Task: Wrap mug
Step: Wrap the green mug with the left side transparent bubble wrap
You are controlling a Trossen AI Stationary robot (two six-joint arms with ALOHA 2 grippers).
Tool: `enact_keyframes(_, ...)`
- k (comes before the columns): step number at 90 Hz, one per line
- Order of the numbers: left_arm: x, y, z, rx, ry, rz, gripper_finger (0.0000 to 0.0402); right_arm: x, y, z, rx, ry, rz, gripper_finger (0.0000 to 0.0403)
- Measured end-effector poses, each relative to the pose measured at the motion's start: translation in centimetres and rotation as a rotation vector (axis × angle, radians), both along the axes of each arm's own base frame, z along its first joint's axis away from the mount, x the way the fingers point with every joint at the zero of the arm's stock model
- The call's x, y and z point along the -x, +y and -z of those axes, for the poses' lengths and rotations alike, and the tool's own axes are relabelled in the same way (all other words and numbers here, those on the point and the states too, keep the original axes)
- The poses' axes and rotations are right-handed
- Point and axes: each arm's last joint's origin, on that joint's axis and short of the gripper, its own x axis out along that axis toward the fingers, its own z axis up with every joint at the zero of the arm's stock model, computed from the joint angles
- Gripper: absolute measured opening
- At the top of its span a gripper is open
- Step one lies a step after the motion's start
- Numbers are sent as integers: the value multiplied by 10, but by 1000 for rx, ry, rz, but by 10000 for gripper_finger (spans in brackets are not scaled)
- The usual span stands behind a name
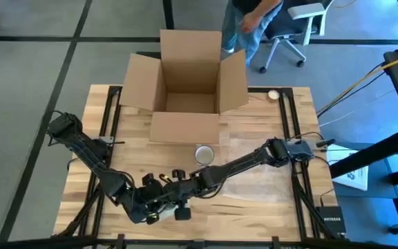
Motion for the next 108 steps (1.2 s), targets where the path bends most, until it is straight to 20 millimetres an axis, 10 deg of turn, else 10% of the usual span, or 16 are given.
enact_keyframes(56, 8, -11, -31, 4, -138, 115, 111, 0, -1, 2, 15, 5, 13, 0)
enact_keyframes(108, -7, -5, 17, 33, -13, -30, 111, -1, 0, -10, 29, -14, 5, 0)
